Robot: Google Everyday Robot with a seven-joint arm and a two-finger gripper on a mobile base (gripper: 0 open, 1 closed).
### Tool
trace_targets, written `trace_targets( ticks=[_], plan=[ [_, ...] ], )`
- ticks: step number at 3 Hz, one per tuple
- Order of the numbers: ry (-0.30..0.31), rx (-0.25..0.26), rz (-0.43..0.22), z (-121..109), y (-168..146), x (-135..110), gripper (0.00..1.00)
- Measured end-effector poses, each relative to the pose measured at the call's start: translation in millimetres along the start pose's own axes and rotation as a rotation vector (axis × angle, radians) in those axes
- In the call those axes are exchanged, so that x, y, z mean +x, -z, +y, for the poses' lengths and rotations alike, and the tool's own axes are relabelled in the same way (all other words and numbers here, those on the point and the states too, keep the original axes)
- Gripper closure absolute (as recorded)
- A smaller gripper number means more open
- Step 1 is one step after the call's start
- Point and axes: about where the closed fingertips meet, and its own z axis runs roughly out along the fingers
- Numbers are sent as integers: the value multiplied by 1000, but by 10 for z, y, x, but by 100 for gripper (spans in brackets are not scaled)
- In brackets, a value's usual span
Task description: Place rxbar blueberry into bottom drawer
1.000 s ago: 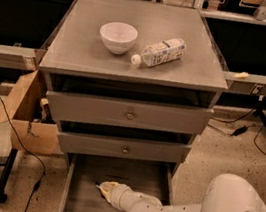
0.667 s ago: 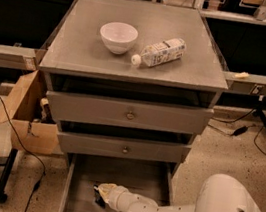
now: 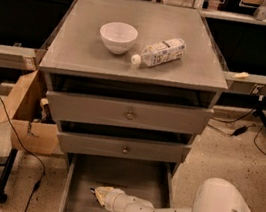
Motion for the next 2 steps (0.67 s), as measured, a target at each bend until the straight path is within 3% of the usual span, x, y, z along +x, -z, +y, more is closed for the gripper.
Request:
trace_targets(
  ticks=[1,2],
  plan=[
    [-28,-3,-6,23,-16,57,11],
    [-33,-3,-7,26,-18,67,0]
  ],
)
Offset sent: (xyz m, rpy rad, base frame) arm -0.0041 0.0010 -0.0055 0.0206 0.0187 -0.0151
